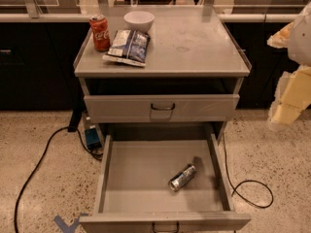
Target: Pick redbull can from middle drawer and place on counter
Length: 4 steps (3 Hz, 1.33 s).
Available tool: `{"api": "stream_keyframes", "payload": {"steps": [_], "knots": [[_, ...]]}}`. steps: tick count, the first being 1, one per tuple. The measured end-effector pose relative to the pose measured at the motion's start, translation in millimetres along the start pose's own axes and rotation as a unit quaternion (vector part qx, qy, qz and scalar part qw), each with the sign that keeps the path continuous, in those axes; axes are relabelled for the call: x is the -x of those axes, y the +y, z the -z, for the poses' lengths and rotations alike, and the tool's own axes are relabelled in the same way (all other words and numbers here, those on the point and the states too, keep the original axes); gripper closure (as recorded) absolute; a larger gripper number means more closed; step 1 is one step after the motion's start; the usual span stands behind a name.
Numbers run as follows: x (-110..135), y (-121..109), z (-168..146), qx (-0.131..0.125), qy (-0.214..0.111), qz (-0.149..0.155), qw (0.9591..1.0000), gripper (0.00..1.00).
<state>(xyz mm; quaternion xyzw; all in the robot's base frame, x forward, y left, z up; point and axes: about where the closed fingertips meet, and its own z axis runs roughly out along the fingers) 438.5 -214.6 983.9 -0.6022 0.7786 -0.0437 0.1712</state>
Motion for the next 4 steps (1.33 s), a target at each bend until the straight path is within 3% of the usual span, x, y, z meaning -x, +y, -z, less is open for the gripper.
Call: {"api": "stream_keyframes", "payload": {"steps": [2, 3, 4], "knots": [[5, 2, -3, -0.011, -0.013, 0.008, 0.9998, 0.00], [26, 9, -15, -0.027, -0.044, 0.040, 0.9979, 0.00], [52, 14, -40, -0.037, -0.074, 0.091, 0.9924, 0.00]]}}
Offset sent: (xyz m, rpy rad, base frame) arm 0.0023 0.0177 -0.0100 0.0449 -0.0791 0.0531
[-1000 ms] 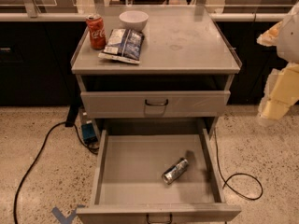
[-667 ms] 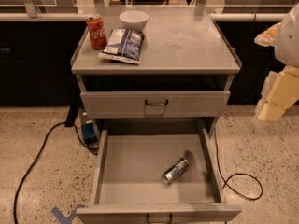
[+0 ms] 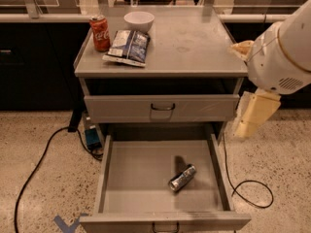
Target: Pick redbull can from middle drawer and place on counter
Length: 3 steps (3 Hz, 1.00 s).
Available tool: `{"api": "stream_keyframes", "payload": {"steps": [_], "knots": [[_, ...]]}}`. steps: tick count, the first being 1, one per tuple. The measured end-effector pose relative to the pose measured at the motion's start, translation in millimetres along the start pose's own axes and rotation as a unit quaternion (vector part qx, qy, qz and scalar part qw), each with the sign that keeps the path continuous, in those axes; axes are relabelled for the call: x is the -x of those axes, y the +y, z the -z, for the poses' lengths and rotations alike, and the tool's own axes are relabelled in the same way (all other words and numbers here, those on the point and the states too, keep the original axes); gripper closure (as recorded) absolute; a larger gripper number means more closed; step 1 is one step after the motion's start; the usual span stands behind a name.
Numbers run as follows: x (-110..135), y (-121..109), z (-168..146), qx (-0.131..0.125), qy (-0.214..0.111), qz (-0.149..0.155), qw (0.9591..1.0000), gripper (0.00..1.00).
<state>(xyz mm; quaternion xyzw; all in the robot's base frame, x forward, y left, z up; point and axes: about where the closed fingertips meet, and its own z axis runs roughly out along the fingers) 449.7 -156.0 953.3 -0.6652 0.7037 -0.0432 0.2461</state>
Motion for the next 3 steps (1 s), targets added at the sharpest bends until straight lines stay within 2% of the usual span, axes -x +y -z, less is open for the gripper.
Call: {"api": "stream_keyframes", "payload": {"steps": [1, 2, 3], "knots": [[15, 0, -33, 0.008, -0.024, 0.029, 0.9993, 0.00], [18, -7, -61, 0.020, -0.027, 0.034, 0.9988, 0.00], [9, -6, -91, 0.045, -0.015, 0.028, 0.9985, 0.00]]}}
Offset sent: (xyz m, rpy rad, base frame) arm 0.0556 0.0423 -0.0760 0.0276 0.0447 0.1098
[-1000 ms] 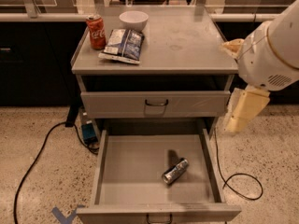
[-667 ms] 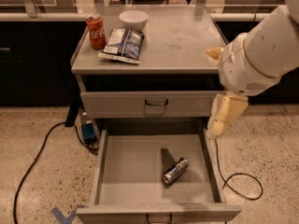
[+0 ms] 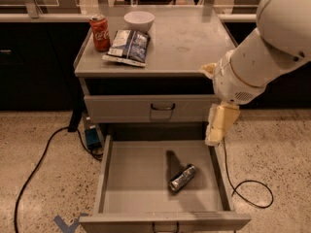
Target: Pick redbull can from middle drawer and place on counter
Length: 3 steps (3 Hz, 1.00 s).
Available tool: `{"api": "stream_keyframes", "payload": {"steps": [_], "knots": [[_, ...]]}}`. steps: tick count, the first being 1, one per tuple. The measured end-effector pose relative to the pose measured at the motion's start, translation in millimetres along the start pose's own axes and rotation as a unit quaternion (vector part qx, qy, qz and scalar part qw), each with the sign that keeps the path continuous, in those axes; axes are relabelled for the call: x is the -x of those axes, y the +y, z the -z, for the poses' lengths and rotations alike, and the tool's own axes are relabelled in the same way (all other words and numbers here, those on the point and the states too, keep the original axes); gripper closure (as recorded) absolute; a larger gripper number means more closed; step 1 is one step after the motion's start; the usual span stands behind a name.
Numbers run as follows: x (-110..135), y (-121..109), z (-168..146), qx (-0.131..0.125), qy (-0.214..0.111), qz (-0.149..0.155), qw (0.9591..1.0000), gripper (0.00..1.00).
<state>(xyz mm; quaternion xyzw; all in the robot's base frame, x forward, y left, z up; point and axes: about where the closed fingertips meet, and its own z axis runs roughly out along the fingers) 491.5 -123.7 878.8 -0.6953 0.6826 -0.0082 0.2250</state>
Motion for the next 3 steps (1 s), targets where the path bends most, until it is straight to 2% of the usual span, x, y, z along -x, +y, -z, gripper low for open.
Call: {"api": "stream_keyframes", "payload": {"steps": [1, 2, 3], "knots": [[0, 0, 0, 0.000, 0.000, 0.000, 1.0000, 0.00], [1, 2, -15, 0.006, -0.010, -0.008, 0.9999, 0.00], [5, 10, -46, 0.014, -0.039, -0.016, 0.9990, 0.00]]}}
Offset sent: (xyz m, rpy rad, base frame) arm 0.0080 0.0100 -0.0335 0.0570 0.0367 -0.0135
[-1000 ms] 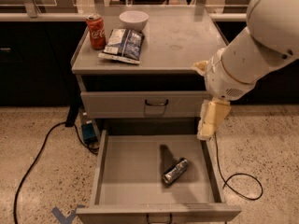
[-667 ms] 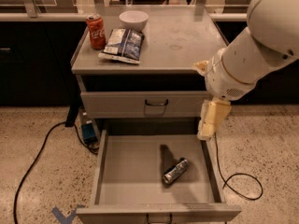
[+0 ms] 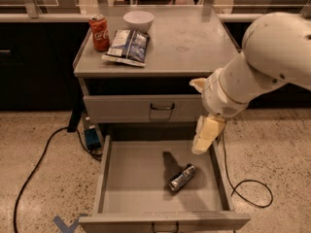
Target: Pick redbull can from middle drawer and place on counter
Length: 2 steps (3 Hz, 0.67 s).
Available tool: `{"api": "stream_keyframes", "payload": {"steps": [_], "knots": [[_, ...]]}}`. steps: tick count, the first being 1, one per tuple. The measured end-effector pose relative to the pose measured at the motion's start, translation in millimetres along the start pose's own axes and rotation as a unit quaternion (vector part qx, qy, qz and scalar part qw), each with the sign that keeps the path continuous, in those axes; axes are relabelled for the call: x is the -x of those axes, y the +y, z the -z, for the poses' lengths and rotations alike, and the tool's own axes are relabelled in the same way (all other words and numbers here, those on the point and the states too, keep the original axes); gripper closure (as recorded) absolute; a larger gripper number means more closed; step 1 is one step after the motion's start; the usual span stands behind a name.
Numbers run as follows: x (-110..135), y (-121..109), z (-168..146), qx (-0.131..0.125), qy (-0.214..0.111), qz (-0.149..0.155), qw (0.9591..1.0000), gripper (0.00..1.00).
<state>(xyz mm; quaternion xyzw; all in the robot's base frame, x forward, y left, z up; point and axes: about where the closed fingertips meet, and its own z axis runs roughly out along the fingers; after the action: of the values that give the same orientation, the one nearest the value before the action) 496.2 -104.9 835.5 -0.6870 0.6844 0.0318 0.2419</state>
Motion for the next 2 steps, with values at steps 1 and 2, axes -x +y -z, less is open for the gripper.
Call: {"api": "stream_keyframes", "payload": {"steps": [1, 2], "knots": [[-5, 9, -38, 0.002, -0.016, -0.013, 0.9998, 0.00], [-21, 25, -81, 0.013, -0.007, -0.027, 0.9995, 0.00]]}}
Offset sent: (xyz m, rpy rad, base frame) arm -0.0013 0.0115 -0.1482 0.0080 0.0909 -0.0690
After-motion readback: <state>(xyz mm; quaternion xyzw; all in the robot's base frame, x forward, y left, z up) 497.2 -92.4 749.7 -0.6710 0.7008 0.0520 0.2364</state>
